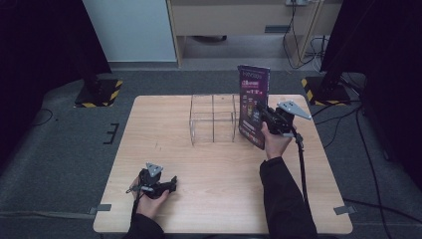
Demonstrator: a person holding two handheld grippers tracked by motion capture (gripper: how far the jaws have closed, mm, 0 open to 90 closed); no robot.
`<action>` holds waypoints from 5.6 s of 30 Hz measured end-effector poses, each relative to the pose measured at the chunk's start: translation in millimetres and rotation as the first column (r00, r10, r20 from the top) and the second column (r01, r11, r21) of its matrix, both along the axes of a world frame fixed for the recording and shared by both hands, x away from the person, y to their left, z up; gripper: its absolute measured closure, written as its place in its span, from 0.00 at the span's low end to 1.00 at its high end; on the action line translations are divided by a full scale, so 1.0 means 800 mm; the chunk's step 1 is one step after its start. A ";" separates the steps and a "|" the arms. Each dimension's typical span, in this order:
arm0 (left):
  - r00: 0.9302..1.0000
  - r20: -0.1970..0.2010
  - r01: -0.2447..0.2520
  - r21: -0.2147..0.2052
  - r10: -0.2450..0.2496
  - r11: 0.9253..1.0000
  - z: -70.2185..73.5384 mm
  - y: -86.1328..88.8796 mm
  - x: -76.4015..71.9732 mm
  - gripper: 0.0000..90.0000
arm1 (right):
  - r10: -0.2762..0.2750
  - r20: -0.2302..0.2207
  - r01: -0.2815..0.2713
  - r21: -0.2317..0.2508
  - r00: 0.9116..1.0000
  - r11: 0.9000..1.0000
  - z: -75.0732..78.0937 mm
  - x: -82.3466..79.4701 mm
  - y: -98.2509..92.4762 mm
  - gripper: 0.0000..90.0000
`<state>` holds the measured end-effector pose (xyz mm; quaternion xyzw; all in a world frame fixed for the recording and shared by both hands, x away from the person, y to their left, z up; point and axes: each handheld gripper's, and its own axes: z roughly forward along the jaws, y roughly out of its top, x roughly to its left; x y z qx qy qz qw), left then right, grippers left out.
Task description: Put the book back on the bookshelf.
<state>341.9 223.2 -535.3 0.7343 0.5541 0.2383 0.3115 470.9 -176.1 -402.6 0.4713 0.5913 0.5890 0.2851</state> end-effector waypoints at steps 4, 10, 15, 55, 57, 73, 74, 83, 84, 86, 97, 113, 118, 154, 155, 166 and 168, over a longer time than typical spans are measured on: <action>1.000 0.000 0.000 0.000 0.000 1.000 0.000 0.000 0.000 0.14 | 0.002 0.008 -0.002 -0.007 1.000 1.000 -0.003 -0.001 0.001 0.94; 1.000 0.000 0.000 0.000 0.000 1.000 0.000 0.000 0.000 0.14 | 0.006 0.021 -0.005 -0.021 1.000 1.000 -0.012 -0.005 0.005 0.94; 1.000 0.001 -0.002 -0.002 0.002 1.000 0.000 0.000 0.000 0.14 | 0.013 0.026 -0.012 -0.033 1.000 0.999 -0.017 -0.008 0.009 0.94; 1.000 0.001 -0.003 -0.002 0.003 1.000 0.000 0.000 0.000 0.14 | 0.077 -0.111 -0.092 -0.130 0.991 0.987 -0.031 -0.061 -0.020 0.90; 1.000 0.000 -0.002 -0.001 0.002 1.000 0.000 0.000 0.000 0.14 | 0.081 -0.119 -0.096 -0.129 0.990 0.987 -0.033 -0.065 -0.023 0.90; 1.000 0.000 -0.002 -0.001 0.002 1.000 0.000 0.000 0.000 0.14 | 0.080 -0.138 -0.098 -0.128 0.987 0.987 -0.050 -0.088 -0.034 0.86; 1.000 0.000 -0.002 -0.001 0.002 1.000 0.000 0.000 0.000 0.14 | 0.081 -0.136 -0.098 -0.126 0.987 0.987 -0.048 -0.087 -0.034 0.85; 1.000 -0.001 -0.001 0.001 0.001 1.000 0.000 0.000 0.000 0.14 | 0.064 -0.149 -0.082 -0.121 0.987 0.989 -0.024 -0.072 -0.030 0.80; 1.000 0.000 -0.002 -0.001 0.002 1.000 0.000 0.000 0.000 0.14 | 0.061 -0.153 -0.080 -0.119 0.986 0.990 -0.023 -0.070 -0.030 0.80; 1.000 0.000 -0.002 -0.001 0.002 1.000 0.000 0.000 0.000 0.14 | 0.055 -0.166 -0.075 -0.116 0.985 0.990 -0.021 -0.067 -0.028 0.80; 1.000 0.000 -0.002 -0.001 0.002 1.000 0.000 0.000 0.000 0.14 | 0.046 -0.196 -0.054 -0.037 0.980 0.998 -0.017 -0.065 -0.017 0.93; 1.000 0.001 -0.002 -0.003 0.002 1.000 0.000 0.000 0.000 0.14 | -0.015 -0.102 0.001 -0.134 0.995 0.991 -0.001 -0.034 0.011 0.94; 1.000 0.001 -0.001 -0.002 0.001 1.000 0.000 0.000 0.000 0.14 | -0.051 -0.084 0.036 -0.163 0.995 0.986 -0.004 -0.016 0.012 0.94; 1.000 0.001 -0.001 -0.002 0.001 1.000 0.000 0.000 0.000 0.14 | -0.109 -0.070 0.092 -0.207 0.992 0.974 -0.019 -0.003 0.008 0.54; 1.000 0.001 -0.001 -0.002 0.001 1.000 0.000 0.000 0.000 0.14 | -0.103 -0.074 0.086 -0.208 0.992 0.974 -0.019 -0.003 0.008 0.50; 1.000 0.001 -0.002 -0.002 0.002 1.000 0.000 -0.001 0.000 0.14 | -0.058 -0.105 0.040 -0.171 0.993 0.984 -0.024 -0.025 -0.001 0.24; 1.000 0.001 -0.002 -0.001 0.002 1.000 0.000 0.000 0.000 0.14 | -0.045 -0.120 0.023 -0.179 0.992 0.984 -0.026 -0.031 -0.005 0.22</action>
